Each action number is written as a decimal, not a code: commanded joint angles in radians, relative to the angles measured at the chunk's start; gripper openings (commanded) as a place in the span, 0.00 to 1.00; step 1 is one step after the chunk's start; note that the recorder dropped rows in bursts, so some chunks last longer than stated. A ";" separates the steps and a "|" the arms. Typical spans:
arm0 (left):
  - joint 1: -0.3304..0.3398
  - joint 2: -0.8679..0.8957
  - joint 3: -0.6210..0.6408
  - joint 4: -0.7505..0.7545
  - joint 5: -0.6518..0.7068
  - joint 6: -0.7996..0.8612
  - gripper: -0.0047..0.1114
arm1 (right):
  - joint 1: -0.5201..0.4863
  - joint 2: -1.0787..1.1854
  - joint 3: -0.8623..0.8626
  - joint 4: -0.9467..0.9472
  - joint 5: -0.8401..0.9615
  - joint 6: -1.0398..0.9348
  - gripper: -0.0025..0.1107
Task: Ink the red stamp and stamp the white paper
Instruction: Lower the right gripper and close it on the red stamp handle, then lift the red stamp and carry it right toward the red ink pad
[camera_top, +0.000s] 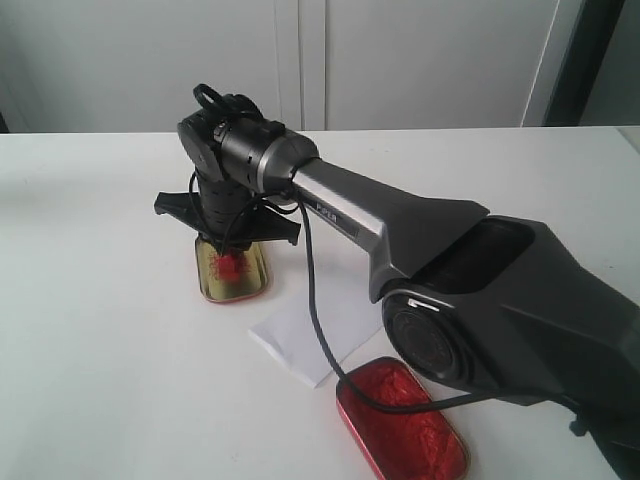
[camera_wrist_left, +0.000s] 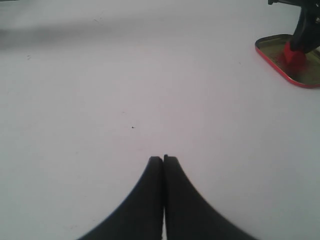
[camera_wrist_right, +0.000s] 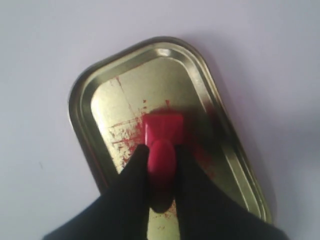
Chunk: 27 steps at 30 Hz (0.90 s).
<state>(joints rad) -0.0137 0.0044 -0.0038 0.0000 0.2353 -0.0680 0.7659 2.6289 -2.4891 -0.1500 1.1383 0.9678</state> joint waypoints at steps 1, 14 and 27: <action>0.001 -0.004 0.004 0.000 -0.003 -0.002 0.04 | 0.001 -0.029 -0.004 -0.009 0.022 -0.001 0.02; 0.001 -0.004 0.004 0.000 -0.003 -0.002 0.04 | 0.001 -0.089 -0.004 -0.018 0.083 -0.131 0.02; 0.001 -0.004 0.004 0.000 -0.003 -0.002 0.04 | 0.001 -0.169 -0.002 0.038 0.083 -0.312 0.02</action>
<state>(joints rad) -0.0137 0.0044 -0.0038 0.0000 0.2353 -0.0680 0.7677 2.4871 -2.4891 -0.1325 1.2206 0.7033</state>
